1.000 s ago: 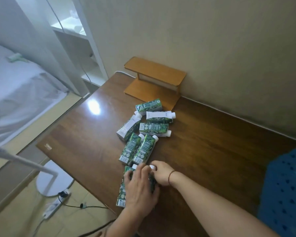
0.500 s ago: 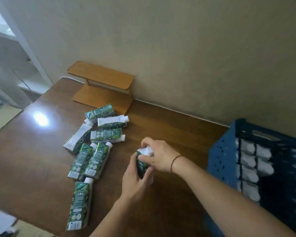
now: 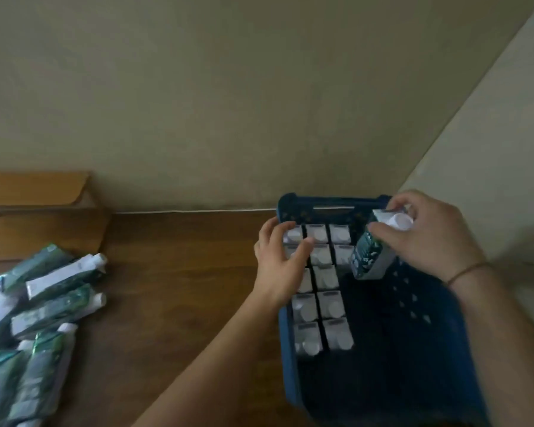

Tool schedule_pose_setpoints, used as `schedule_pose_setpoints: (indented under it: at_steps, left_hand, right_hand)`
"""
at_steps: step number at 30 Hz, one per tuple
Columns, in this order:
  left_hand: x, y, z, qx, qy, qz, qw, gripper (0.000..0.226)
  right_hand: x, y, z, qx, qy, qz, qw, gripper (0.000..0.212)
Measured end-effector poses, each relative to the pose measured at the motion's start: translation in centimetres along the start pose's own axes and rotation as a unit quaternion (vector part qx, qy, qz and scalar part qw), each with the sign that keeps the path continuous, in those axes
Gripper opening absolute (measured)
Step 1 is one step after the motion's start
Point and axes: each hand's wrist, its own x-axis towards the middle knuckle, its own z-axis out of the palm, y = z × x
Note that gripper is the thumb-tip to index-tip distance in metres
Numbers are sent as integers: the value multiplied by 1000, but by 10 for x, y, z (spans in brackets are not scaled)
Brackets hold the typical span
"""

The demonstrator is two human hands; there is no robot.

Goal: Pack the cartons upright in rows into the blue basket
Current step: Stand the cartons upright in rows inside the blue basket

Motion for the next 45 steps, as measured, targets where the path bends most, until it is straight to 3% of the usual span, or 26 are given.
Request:
schedule_pose_setpoints:
  at_steps: [4, 7, 9, 11, 15, 17, 19, 21, 24, 27, 31, 33, 37, 40, 45]
  left_hand:
    - [7, -9, 11, 18, 14, -25, 999, 44]
    - [9, -11, 10, 47, 20, -23, 998, 47]
    - [9, -10, 9, 56, 21, -21, 998, 48]
    - [8, -11, 8, 57, 16, -22, 998, 50]
    - [7, -11, 3, 61, 10, -25, 998, 53]
    - [4, -9, -5, 45, 9, -17, 999, 56]
    - [-1, -11, -22, 1, 33, -26, 999, 52]
    - [-6, -23, -47, -5, 64, -53, 997, 45]
    - [-11, -57, -96, 149, 74, -110, 980, 41]
    - [-26, -89, -157, 375, 98, -142, 911, 51]
    - [-50, -127, -246, 532, 112, -175, 821, 61]
    - [-58, -140, -281, 545, 132, -179, 809, 60]
    - [-50, -157, -333, 509, 162, -176, 827, 51]
    - [-26, -164, -358, 527, 68, -189, 826, 56]
    - [12, -164, -372, 603, -37, -199, 771, 41]
  right_hand:
    - [-4, 39, 42, -71, -52, 50, 995, 33]
    - [-14, 58, 92, -26, -113, 85, 990, 46]
    - [-25, 66, 119, 67, -177, 127, 974, 59]
    - [-31, 72, 128, 172, -187, 175, 951, 67]
    - [-21, 76, 118, 137, -201, 194, 950, 80]
    - [-19, 69, 113, 16, -185, 160, 969, 75]
    - [-18, 51, 110, -72, -100, 77, 989, 58]
    - [-16, 17, 109, -28, -7, -31, 999, 44]
    - [-12, -50, 116, 19, 28, -179, 983, 34]
    - [-16, -115, 142, 4, -51, -263, 964, 33]
    - [-27, -177, 194, -47, -227, -302, 925, 38]
    - [-32, -201, 219, -82, -297, -289, 906, 42]
    - [-39, -236, 276, -127, -391, -244, 878, 53]
    - [-38, -250, 320, -119, -447, -200, 864, 62]
    - [-35, -269, 372, -63, -475, -120, 869, 74]
